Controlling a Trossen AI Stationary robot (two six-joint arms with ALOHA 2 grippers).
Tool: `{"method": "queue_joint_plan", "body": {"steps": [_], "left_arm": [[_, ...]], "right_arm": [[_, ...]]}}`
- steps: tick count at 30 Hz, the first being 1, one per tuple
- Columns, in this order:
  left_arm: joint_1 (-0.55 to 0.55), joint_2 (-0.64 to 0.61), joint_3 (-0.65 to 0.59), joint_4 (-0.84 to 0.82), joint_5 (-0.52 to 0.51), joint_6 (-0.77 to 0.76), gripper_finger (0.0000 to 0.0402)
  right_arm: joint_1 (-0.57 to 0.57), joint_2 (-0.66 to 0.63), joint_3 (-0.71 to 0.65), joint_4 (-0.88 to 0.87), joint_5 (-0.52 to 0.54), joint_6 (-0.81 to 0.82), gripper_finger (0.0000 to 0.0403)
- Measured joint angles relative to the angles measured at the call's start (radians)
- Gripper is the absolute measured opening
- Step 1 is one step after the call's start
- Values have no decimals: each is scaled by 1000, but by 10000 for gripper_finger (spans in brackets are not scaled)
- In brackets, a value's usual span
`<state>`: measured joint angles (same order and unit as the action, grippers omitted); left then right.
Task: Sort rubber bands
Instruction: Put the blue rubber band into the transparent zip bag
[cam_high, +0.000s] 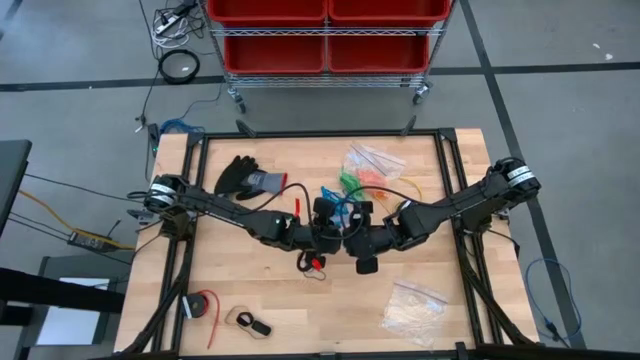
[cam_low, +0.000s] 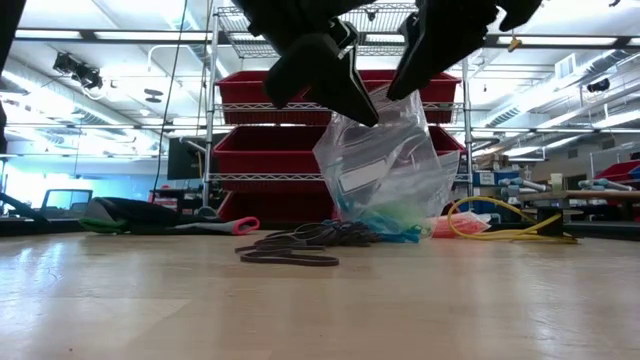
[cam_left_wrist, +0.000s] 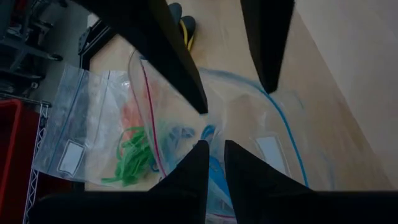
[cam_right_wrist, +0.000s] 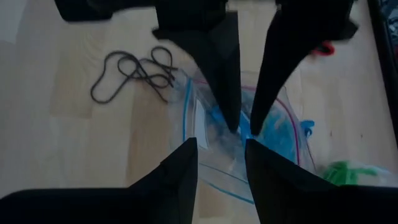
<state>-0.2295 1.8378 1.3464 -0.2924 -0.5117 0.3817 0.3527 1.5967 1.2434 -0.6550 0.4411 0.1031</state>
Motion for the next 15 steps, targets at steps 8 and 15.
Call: {"method": "queue_joint_plan", "body": {"steps": [8, 15], "left_arm": [[14, 0, 0, -6, -32, 0, 60], [35, 0, 0, -27, -41, 0, 60]], "right_arm": [[6, -3, 0, -27, -6, 9, 121], [7, -14, 0, -73, -88, 17, 119]]}}
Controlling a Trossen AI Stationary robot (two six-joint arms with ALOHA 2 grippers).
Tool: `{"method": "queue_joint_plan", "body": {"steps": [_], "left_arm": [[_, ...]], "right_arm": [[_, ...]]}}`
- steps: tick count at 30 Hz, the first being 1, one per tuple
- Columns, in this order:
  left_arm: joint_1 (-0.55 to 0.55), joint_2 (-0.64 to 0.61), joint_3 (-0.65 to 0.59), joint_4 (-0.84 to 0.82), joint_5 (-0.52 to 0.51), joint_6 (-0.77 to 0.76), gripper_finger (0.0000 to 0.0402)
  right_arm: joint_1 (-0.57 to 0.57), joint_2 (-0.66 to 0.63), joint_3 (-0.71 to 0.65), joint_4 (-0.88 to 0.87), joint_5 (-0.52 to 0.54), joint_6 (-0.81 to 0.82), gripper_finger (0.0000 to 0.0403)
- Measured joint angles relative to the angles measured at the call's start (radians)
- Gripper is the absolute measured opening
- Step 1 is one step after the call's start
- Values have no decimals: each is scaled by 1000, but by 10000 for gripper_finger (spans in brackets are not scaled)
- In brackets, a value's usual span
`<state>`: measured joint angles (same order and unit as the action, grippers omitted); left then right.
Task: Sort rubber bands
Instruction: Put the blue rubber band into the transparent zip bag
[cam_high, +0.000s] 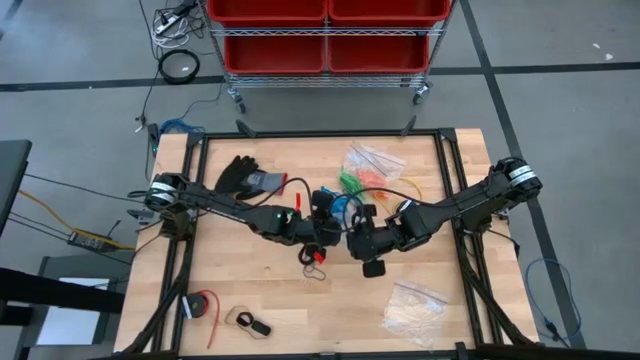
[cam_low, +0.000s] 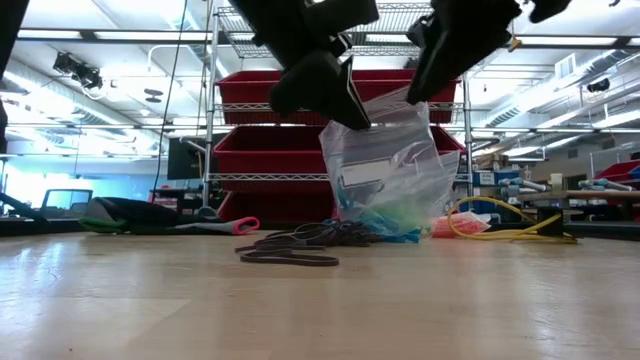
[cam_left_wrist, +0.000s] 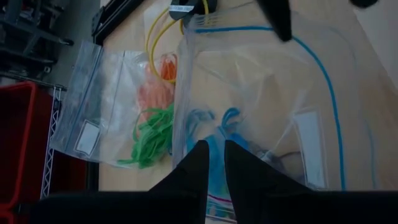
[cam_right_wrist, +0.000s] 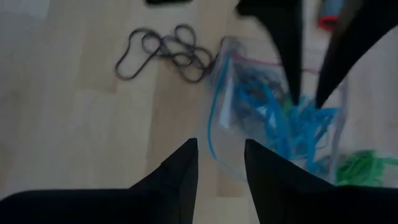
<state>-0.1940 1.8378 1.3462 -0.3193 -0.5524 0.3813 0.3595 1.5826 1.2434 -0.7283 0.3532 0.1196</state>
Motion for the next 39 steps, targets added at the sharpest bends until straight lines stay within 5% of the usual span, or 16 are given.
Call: {"method": "queue_joint_plan", "body": {"steps": [10, 18, 39], "left_arm": [[7, 0, 0, 23, -34, 13, 60], [31, 0, 0, 39, -52, 54, 60], [50, 0, 0, 36, -37, 113, 60]], "right_arm": [[0, 0, 0, -55, -33, 0, 117], [6, 0, 0, -62, 56, -247, 114], [-40, 2, 0, -211, 304, -438, 114]]}}
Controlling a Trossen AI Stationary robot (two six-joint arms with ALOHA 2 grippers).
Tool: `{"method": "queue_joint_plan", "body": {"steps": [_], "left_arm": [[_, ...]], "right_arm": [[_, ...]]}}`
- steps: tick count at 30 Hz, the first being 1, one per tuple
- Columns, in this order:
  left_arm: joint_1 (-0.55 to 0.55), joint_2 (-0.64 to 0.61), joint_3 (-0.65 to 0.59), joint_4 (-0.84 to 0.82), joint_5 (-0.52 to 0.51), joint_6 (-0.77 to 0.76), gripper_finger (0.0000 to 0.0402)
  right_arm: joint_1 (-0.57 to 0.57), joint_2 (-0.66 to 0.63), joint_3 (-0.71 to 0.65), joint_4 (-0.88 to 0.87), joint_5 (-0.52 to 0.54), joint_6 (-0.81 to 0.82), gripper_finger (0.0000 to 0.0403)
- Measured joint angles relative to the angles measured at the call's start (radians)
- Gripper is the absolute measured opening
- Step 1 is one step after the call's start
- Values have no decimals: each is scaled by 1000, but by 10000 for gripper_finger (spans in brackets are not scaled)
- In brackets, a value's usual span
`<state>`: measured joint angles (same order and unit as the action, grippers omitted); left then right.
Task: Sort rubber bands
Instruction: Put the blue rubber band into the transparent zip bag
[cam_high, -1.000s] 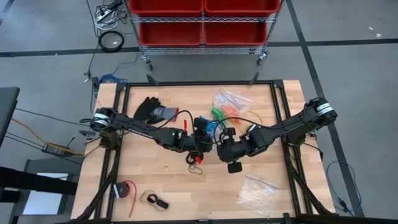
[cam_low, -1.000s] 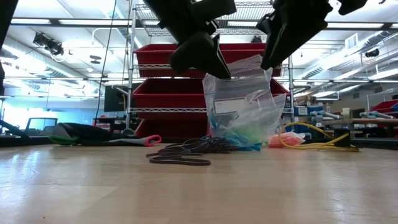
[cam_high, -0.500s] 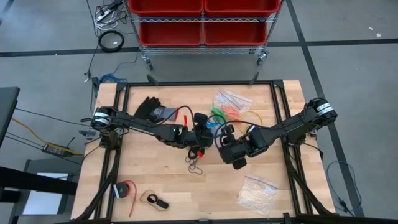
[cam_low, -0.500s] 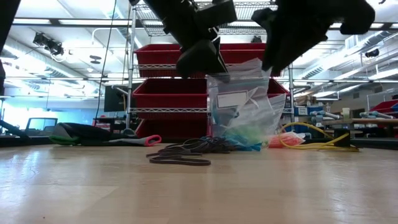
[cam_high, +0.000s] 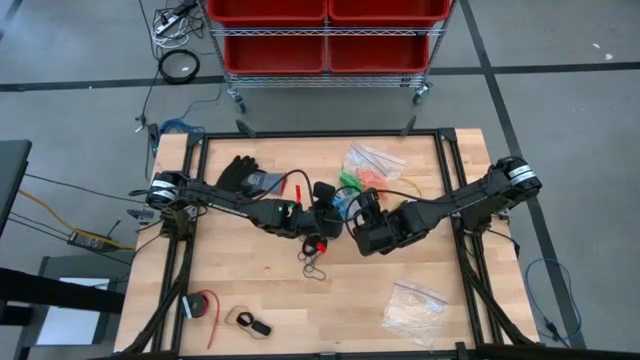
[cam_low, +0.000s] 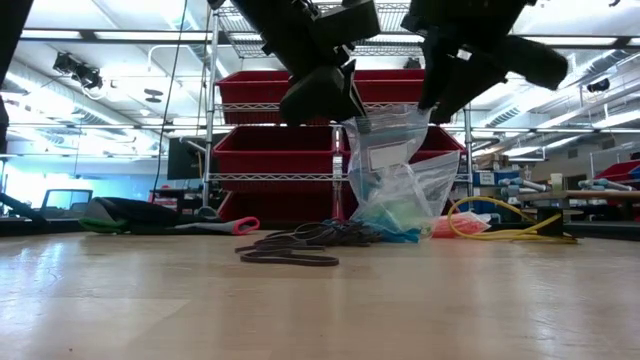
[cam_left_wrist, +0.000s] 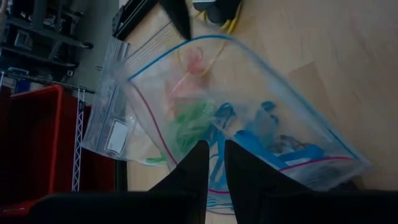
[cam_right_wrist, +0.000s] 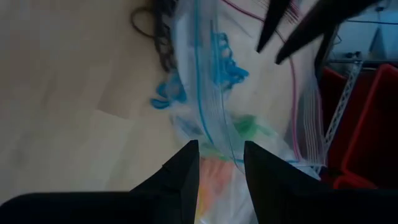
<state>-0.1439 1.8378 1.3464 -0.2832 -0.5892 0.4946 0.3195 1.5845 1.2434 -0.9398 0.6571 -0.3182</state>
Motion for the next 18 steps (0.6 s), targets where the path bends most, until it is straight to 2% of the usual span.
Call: {"method": "queue_joint_plan", "body": {"steps": [8, 13, 16, 18], "left_arm": [[0, 0, 0, 0, 38, 0, 60], [0, 0, 0, 0, 39, 0, 60], [0, 0, 0, 0, 27, 0, 60], [0, 0, 0, -7, 10, 0, 60]], "right_arm": [[-58, 0, 0, 26, 2, -54, 114], [-86, 1, -69, 188, -48, -97, 107], [-89, 1, -124, 272, -97, -93, 81], [-90, 2, -138, 244, -104, -23, 38]]}}
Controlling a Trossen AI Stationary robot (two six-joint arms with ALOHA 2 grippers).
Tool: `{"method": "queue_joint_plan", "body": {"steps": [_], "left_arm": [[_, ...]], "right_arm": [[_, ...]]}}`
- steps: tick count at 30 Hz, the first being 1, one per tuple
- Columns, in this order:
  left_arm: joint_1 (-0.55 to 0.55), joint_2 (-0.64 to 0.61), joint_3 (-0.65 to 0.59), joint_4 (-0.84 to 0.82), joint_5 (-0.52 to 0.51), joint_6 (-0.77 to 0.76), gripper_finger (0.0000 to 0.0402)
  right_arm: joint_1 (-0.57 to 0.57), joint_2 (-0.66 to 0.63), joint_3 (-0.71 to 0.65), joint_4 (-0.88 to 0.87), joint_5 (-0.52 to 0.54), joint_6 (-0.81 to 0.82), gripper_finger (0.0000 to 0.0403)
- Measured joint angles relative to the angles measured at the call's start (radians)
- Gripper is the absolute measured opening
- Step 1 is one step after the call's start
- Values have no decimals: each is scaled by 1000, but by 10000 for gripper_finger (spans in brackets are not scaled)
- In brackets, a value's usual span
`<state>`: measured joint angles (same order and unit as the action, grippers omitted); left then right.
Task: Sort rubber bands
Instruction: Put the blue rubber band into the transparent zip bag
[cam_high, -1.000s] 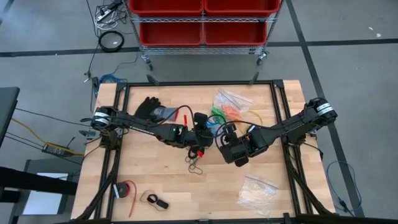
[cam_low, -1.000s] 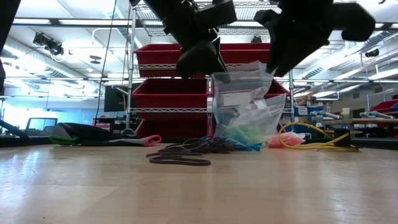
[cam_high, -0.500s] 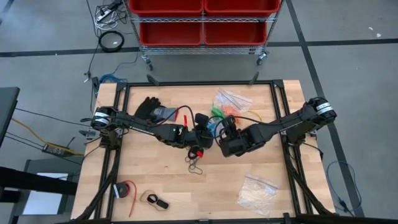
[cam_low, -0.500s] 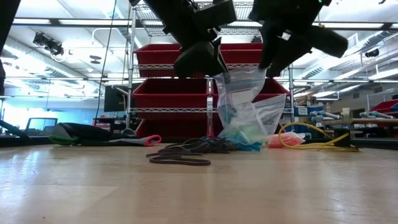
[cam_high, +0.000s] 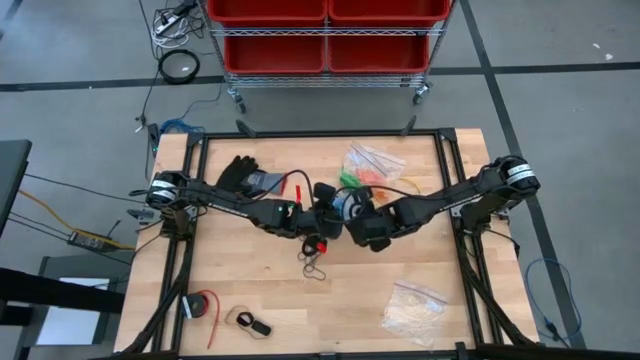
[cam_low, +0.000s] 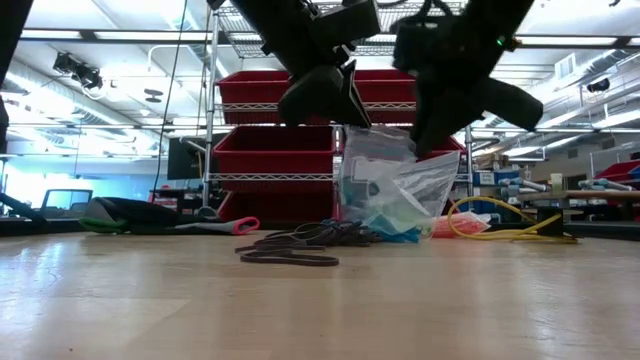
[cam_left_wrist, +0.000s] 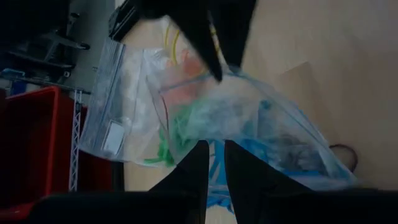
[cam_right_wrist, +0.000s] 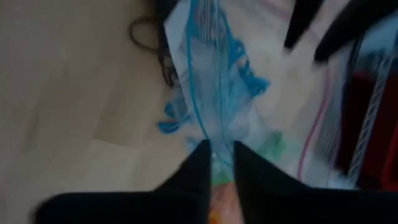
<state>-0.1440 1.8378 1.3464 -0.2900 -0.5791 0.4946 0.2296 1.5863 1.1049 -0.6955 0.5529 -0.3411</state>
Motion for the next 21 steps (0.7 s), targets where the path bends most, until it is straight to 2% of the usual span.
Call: {"method": "queue_joint_plan", "body": {"steps": [1, 4, 7, 13, 15, 19, 21], "left_arm": [[0, 0, 0, -3, -9, 0, 60], [-1, 0, 0, -4, -45, 0, 60], [-10, -8, 6, -7, -58, 0, 60], [-74, -45, 90, -123, -56, -4, 60], [-103, -64, 119, -151, -16, -9, 60], [-149, -95, 155, -242, 161, -63, 60], [-159, -101, 160, -282, 209, -86, 60]], "right_arm": [[1, 0, 0, -12, -2, 49, 19], [16, -4, 2, -22, -43, 173, 4], [40, -6, 28, -13, -96, 254, 1], [58, -7, 113, -31, -172, 406, 0], [62, -7, 146, -33, -205, 441, 0], [80, -8, 225, -31, -243, 489, 0], [96, -8, 262, -34, -259, 498, 0]]}}
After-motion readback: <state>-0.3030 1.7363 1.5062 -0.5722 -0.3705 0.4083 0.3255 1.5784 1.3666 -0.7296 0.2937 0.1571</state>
